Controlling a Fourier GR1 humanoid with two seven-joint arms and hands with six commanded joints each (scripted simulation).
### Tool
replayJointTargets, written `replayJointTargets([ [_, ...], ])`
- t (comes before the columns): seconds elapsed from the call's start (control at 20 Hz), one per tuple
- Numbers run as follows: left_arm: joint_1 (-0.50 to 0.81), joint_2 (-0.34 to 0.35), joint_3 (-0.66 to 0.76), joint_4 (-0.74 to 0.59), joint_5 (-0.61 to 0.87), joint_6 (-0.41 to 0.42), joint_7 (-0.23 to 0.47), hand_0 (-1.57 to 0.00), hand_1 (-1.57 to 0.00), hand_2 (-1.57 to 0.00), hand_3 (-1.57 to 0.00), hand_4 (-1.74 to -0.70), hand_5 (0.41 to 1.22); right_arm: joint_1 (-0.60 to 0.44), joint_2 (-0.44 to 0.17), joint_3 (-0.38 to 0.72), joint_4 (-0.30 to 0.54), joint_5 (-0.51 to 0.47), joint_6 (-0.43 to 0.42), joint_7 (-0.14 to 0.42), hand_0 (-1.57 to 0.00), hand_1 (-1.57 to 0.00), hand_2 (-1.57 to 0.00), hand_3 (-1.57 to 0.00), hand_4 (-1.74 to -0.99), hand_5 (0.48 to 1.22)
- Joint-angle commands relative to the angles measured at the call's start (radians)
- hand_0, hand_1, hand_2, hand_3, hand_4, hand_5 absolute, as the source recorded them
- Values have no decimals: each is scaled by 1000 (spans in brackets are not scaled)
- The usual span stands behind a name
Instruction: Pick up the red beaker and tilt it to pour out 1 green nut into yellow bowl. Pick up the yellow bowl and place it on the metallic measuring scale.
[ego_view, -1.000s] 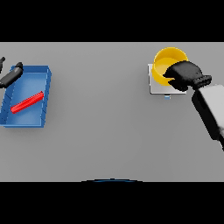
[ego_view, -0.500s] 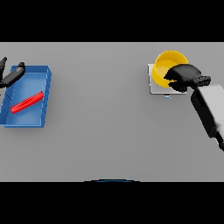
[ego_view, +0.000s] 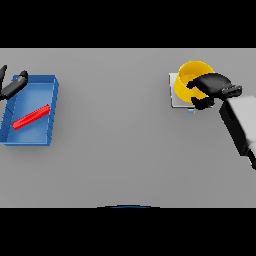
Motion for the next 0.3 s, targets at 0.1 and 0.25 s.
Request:
replayJointTargets([
  [0.1,-2,-1,9,2,7,5,-10,1,1,1,1,-722,697,1,-9,-4,1,-4,24,18,-77,-124,-202,-352,-1431,799],
  [0.25,3,-9,9,-10,5,1,1,1,1,1,1,-720,693,10,-8,-7,-8,-13,39,25,-39,-63,-103,-272,-1410,759],
])
